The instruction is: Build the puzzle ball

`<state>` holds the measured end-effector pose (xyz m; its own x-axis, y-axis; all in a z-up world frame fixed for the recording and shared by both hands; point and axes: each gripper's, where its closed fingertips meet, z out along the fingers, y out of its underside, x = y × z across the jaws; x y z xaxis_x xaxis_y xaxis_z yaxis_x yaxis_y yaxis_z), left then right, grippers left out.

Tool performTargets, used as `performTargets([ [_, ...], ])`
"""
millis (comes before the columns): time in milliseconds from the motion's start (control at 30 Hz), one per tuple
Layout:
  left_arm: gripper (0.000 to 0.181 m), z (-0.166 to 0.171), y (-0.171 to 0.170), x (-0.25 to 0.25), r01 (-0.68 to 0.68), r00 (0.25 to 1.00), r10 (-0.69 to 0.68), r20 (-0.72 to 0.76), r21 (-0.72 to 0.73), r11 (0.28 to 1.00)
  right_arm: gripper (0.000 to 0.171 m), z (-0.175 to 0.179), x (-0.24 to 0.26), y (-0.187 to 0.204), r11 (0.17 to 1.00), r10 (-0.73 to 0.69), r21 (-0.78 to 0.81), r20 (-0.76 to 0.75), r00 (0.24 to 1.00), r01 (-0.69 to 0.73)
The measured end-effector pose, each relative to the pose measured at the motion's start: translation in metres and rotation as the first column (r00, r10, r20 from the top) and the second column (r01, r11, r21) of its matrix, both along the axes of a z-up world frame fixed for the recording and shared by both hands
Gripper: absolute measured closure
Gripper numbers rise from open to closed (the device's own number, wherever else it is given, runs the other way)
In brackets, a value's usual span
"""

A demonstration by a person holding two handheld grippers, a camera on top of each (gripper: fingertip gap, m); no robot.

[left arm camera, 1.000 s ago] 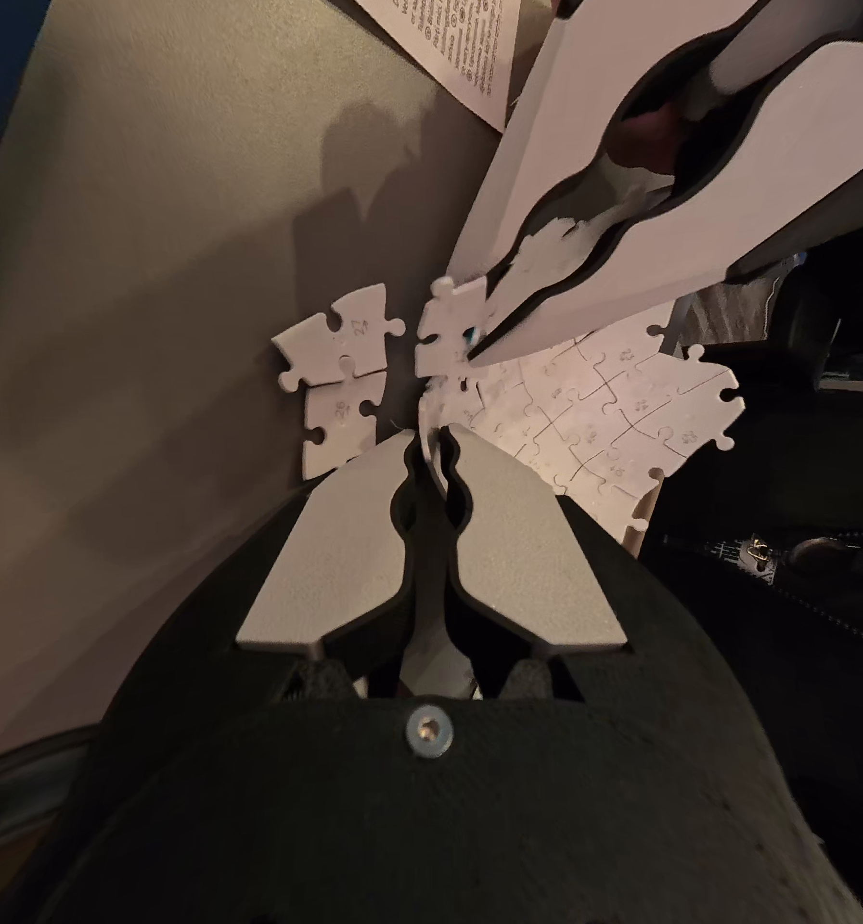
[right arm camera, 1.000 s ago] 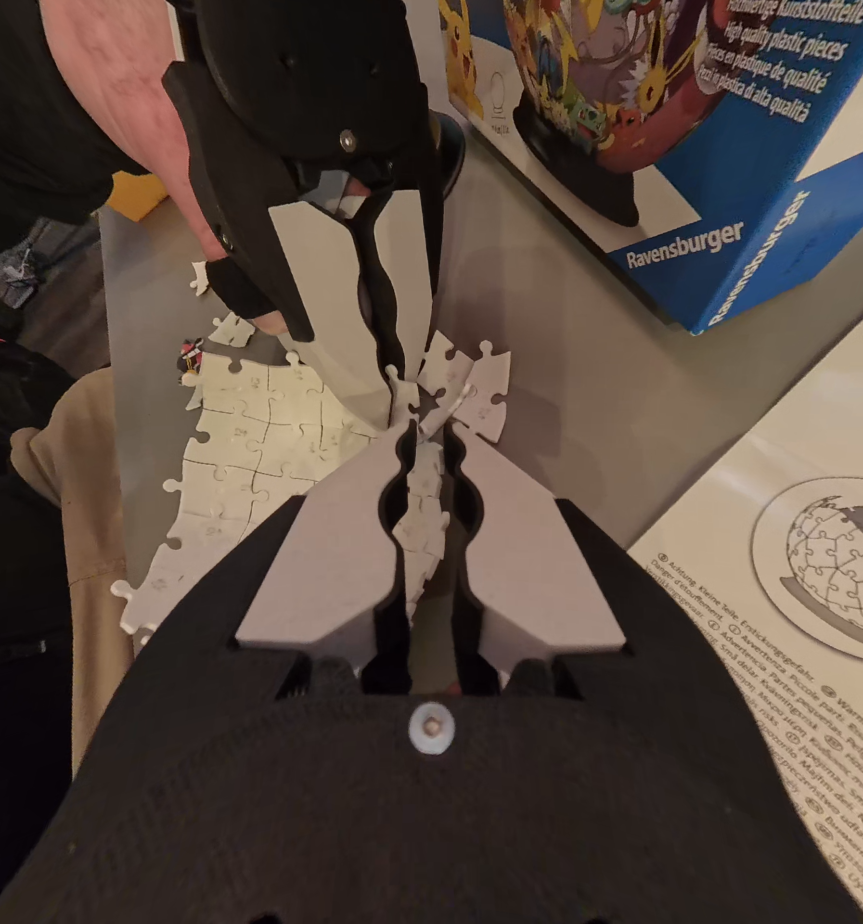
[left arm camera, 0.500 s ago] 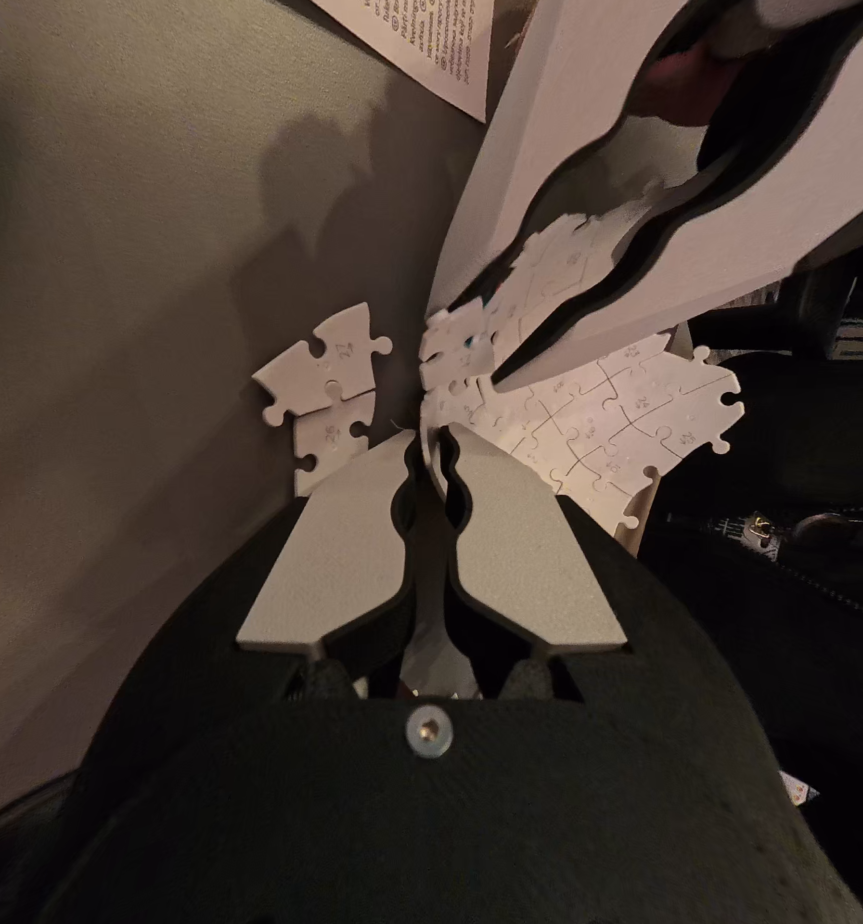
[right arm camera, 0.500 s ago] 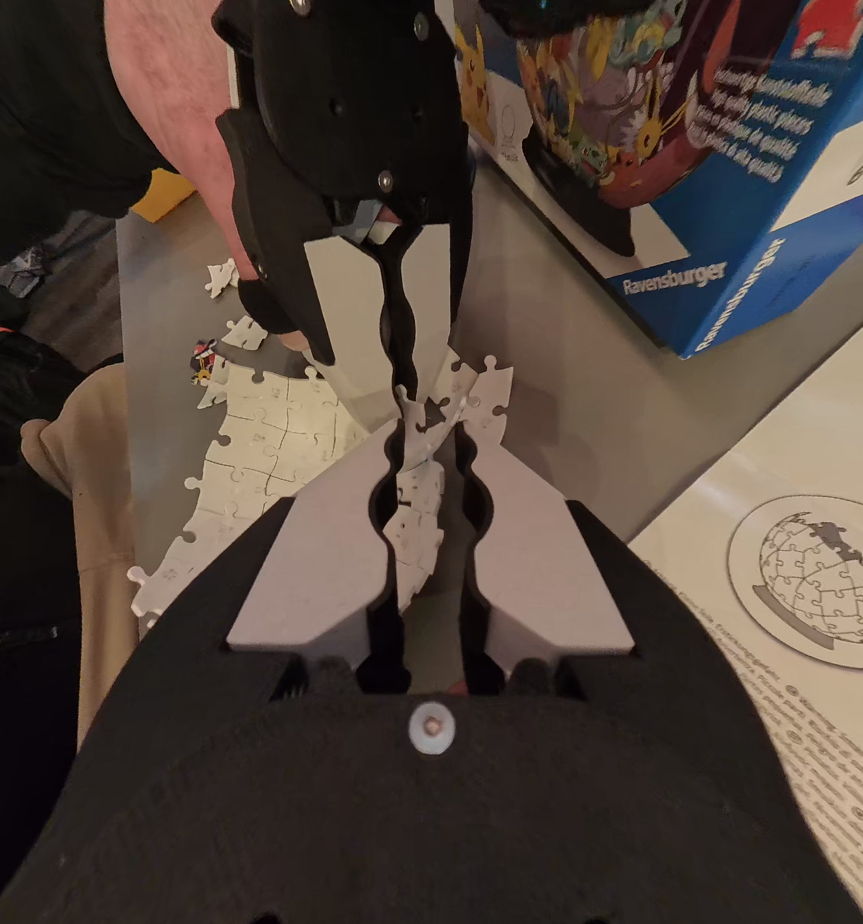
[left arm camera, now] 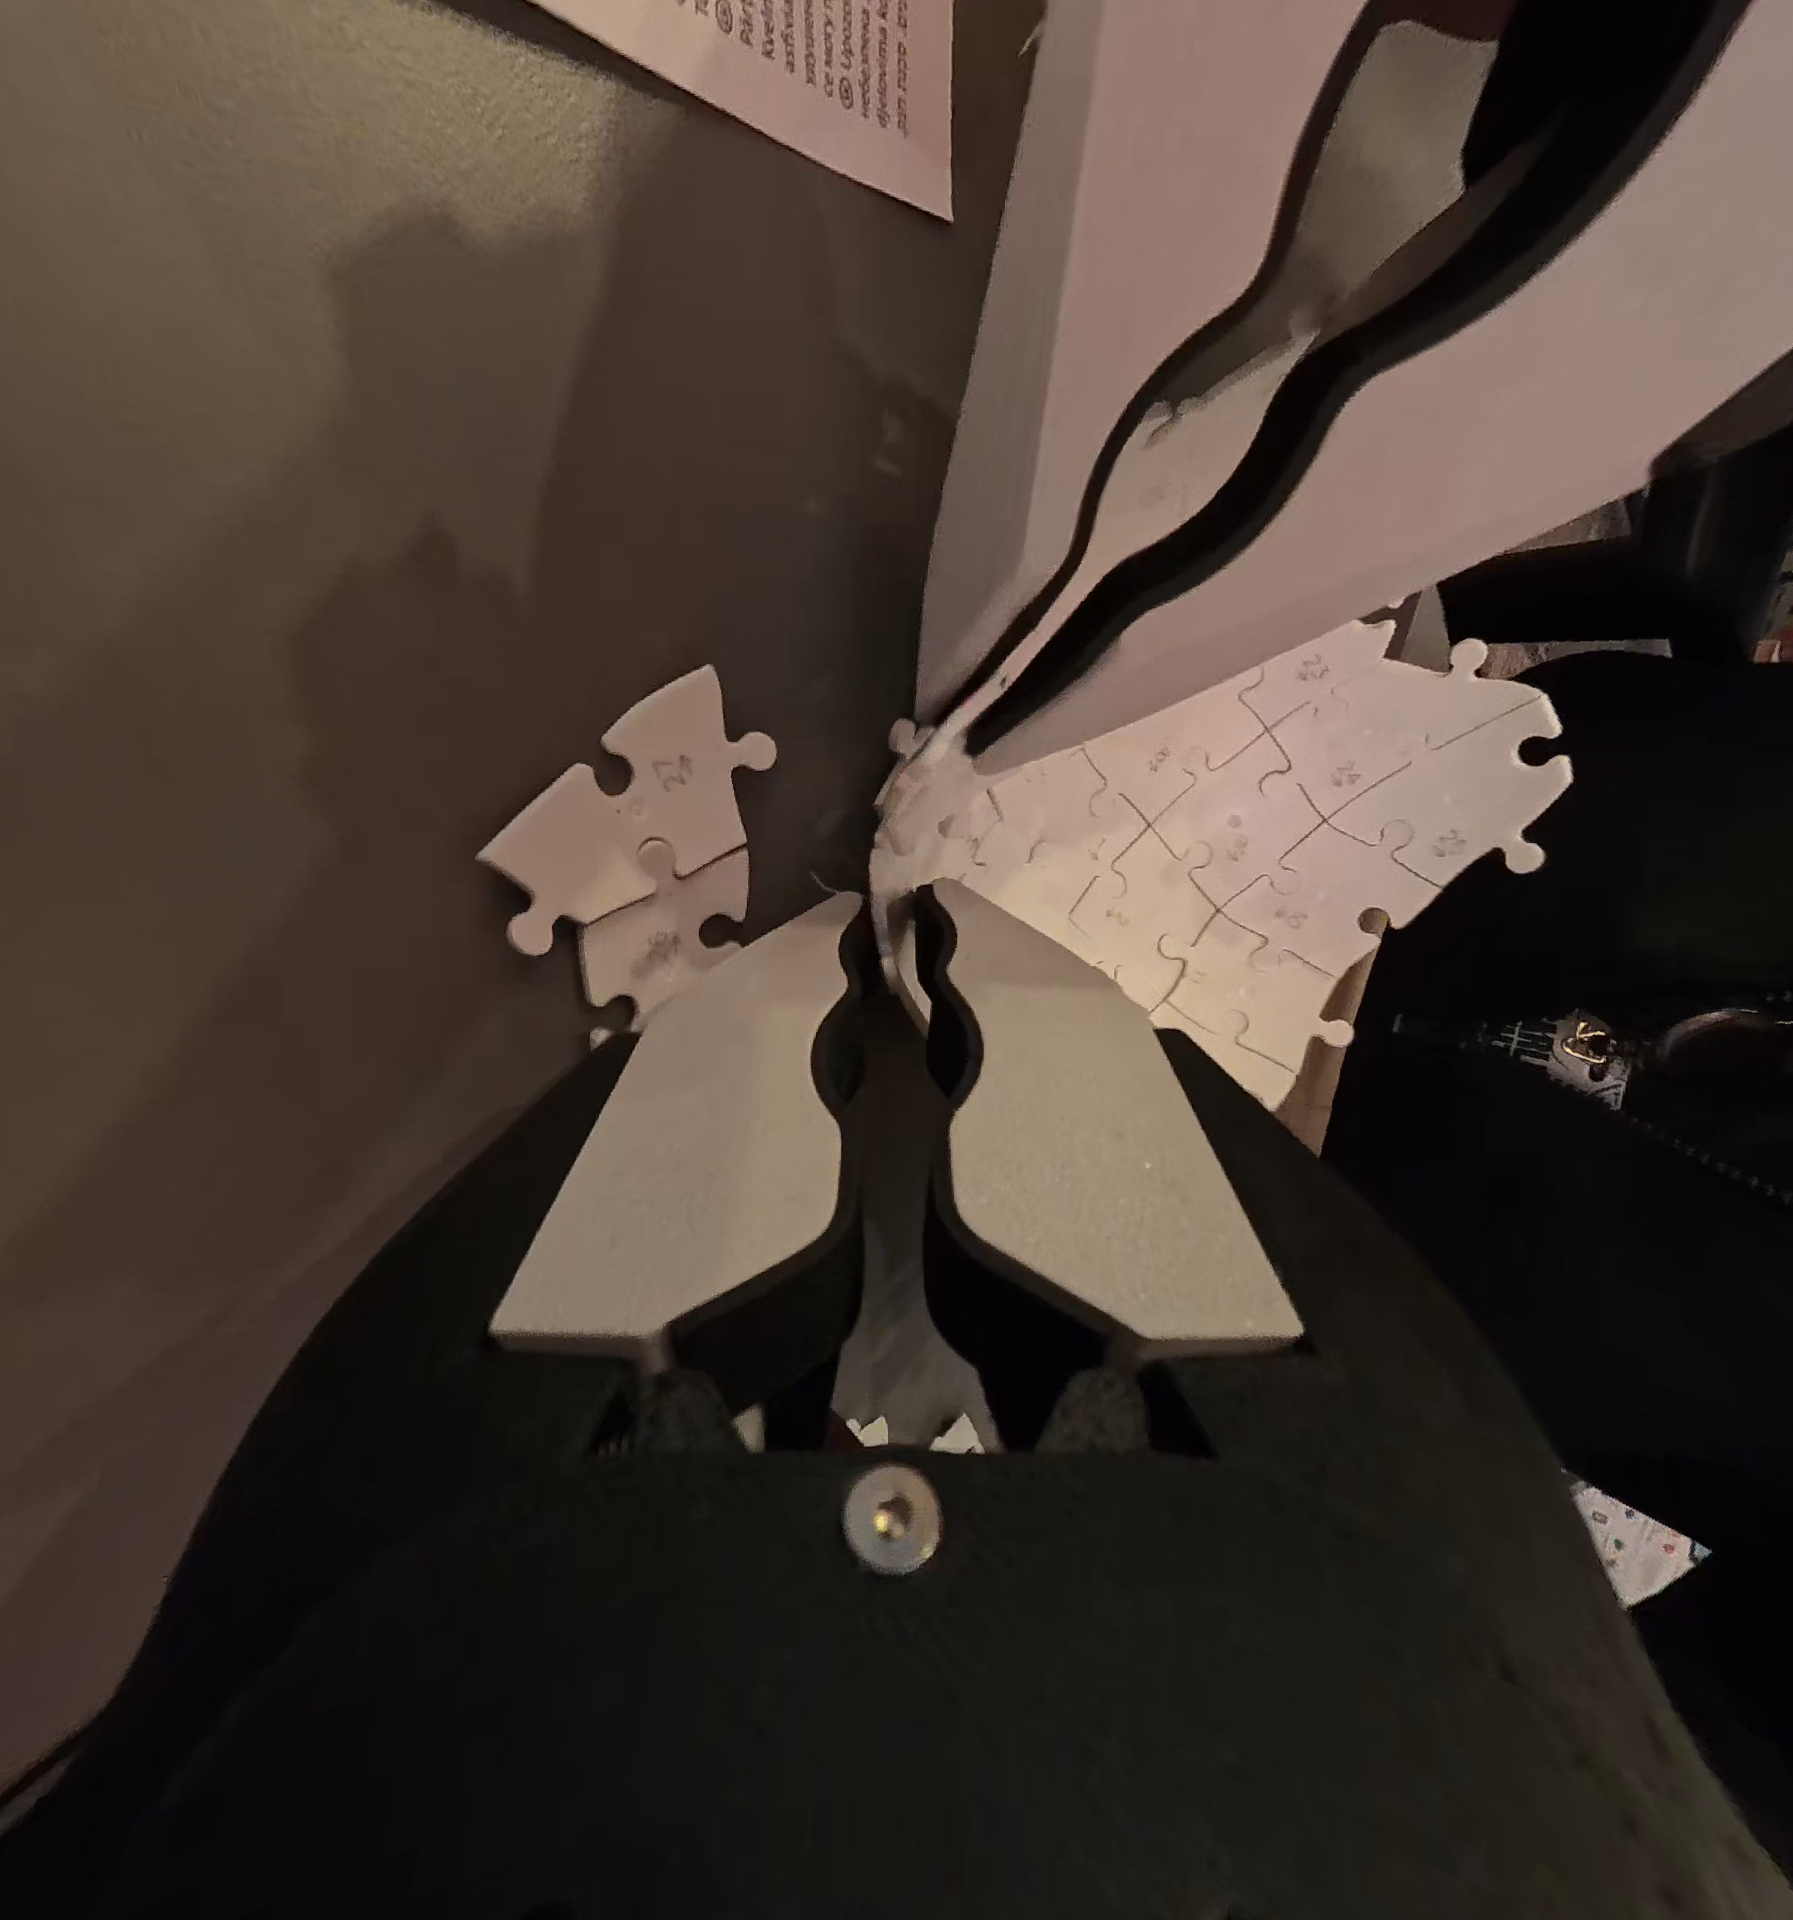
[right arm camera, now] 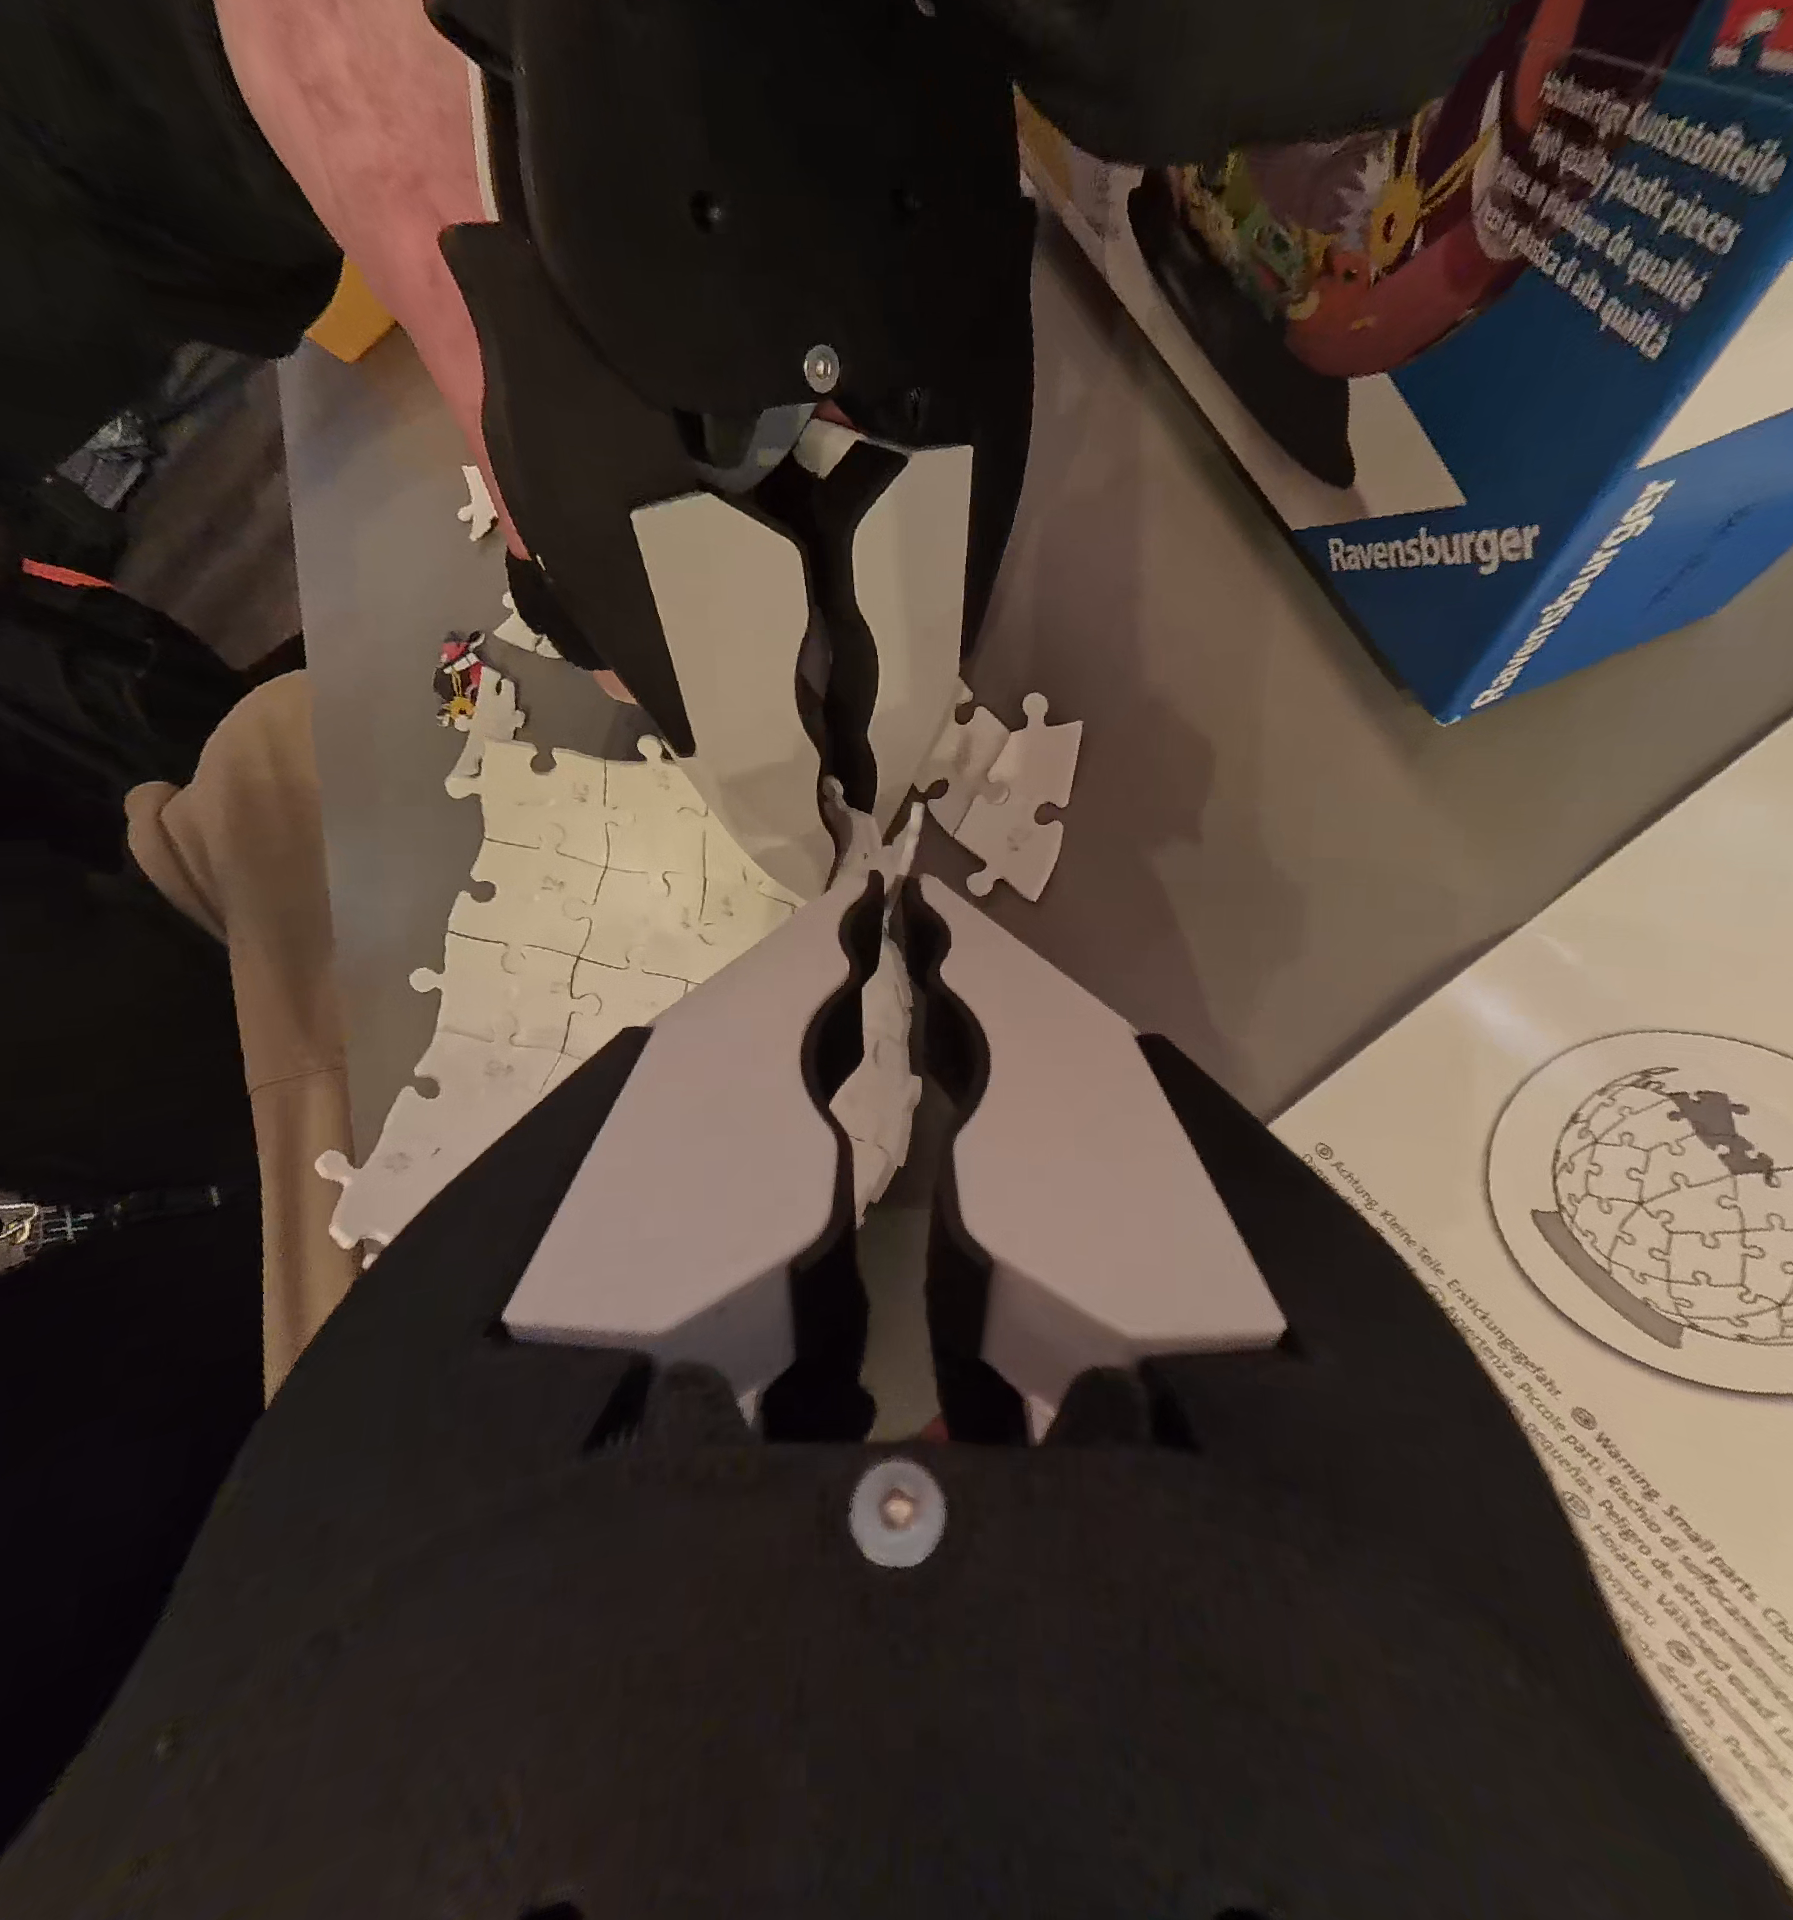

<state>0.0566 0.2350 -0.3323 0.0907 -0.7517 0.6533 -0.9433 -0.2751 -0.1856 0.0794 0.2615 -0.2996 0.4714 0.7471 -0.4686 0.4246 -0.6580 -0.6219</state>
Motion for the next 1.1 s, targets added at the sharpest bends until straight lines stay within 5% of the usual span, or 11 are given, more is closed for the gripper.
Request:
performTargets([
  [400, 0.175, 0.000, 0.000, 0.005, 0.045, 0.999, -0.045, -0.005, 0.008, 0.999, 0.145, -0.004, 0.006, -0.002, 0.999, -0.028, -0.021, -0.028, 0.999, 0.027],
  [1100, 0.176, -0.001, -0.008, 0.012, 0.185, 0.982, -0.184, -0.043, 0.028, 0.982, 0.162, -0.019, 0.033, -0.008, 0.979, 0.195, 0.028, 0.189, 0.962, -0.204],
])
